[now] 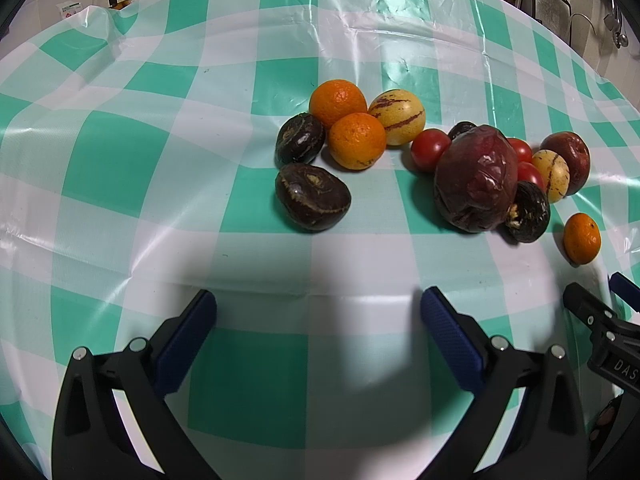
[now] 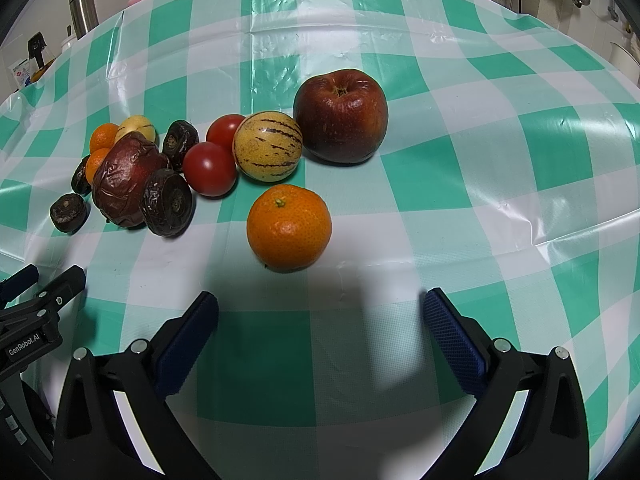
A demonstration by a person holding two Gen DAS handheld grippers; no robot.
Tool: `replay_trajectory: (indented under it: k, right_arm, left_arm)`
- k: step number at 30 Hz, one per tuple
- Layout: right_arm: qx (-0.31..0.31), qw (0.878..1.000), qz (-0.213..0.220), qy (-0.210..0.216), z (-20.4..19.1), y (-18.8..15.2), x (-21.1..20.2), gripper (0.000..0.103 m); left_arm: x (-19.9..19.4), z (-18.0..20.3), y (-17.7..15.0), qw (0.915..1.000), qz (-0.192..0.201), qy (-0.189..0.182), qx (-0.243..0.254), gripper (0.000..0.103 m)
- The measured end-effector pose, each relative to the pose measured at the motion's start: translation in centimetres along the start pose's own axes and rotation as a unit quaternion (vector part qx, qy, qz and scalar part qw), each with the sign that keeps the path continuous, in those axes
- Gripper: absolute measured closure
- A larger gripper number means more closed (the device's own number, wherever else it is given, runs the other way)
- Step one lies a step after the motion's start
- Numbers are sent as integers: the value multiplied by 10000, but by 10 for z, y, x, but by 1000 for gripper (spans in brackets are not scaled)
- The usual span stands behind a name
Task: Organize fruits
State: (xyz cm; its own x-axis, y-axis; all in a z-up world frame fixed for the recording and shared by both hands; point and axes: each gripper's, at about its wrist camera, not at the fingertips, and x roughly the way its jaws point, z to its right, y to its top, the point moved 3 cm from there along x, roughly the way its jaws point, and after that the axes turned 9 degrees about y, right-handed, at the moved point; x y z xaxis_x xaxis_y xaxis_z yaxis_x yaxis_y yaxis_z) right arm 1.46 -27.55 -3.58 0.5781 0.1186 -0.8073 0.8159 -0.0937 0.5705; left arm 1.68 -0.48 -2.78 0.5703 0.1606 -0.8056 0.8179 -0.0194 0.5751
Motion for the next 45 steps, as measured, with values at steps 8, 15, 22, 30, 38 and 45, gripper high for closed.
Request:
replay_trajectory:
  k: [8, 15, 22, 30, 38, 45]
  right_arm:
    - [0, 10000, 0, 0, 0, 0, 0, 4]
    - [0, 10000, 0, 0, 0, 0, 0, 4]
    - [0, 10000, 0, 0, 0, 0, 0, 4]
    - [-12, 10000, -3, 17, 0, 0, 0, 4]
    - [-222, 9990, -185, 342, 5, -13, -16, 4]
    - [-327, 9969, -41, 710, 9, 3, -8, 20]
  left_arm:
    - [0, 0, 0, 10000, 0, 0, 0, 1]
    - [0, 0, 0, 10000, 0, 0, 0, 1]
    - [0, 0, 0, 10000, 0, -1, -1, 1]
    - [0, 0, 0, 10000, -1, -3, -4, 1]
    - [-1, -1, -1, 9997, -92, -120, 179, 1]
    - [-2, -14, -6, 9994, -52, -322, 65, 1]
